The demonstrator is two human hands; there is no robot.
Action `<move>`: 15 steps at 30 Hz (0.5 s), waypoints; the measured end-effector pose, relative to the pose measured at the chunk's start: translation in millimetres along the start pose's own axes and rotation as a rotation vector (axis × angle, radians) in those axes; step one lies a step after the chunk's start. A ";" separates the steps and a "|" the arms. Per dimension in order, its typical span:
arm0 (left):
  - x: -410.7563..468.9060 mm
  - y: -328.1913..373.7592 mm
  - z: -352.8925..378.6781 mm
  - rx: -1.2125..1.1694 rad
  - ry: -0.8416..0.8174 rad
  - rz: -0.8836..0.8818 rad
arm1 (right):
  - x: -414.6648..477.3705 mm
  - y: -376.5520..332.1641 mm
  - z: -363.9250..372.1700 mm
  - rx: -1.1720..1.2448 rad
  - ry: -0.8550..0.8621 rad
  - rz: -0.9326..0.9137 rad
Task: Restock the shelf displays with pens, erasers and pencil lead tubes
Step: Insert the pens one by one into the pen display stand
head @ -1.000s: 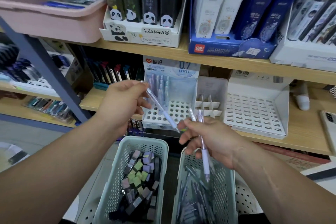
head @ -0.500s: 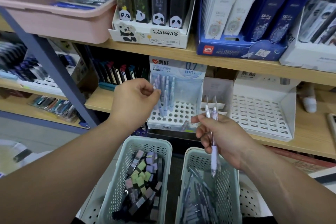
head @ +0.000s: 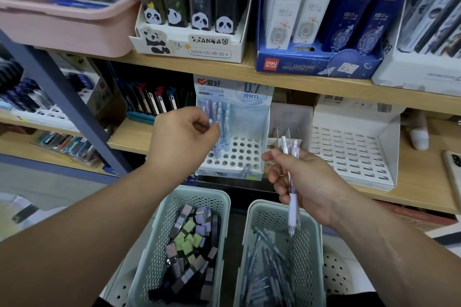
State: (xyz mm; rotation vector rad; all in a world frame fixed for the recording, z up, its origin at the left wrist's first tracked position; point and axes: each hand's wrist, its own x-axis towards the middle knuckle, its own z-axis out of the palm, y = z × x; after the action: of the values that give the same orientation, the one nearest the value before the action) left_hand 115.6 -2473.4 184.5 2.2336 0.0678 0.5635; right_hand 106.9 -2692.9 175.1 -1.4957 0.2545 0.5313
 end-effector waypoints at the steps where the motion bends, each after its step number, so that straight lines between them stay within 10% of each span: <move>1: -0.8 1.1 0.5 0.002 0.002 0.002 | -0.3 -0.9 -0.7 0.004 0.004 0.001; 15: 2.6 -4.3 2.6 0.011 0.012 0.009 | 4.2 -3.5 -1.6 0.004 0.009 0.019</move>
State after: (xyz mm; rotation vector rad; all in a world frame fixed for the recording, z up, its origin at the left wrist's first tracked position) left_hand 119.7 -2471.7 180.8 2.2428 0.0668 0.5830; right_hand 112.4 -2693.7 176.0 -1.4932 0.2766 0.5389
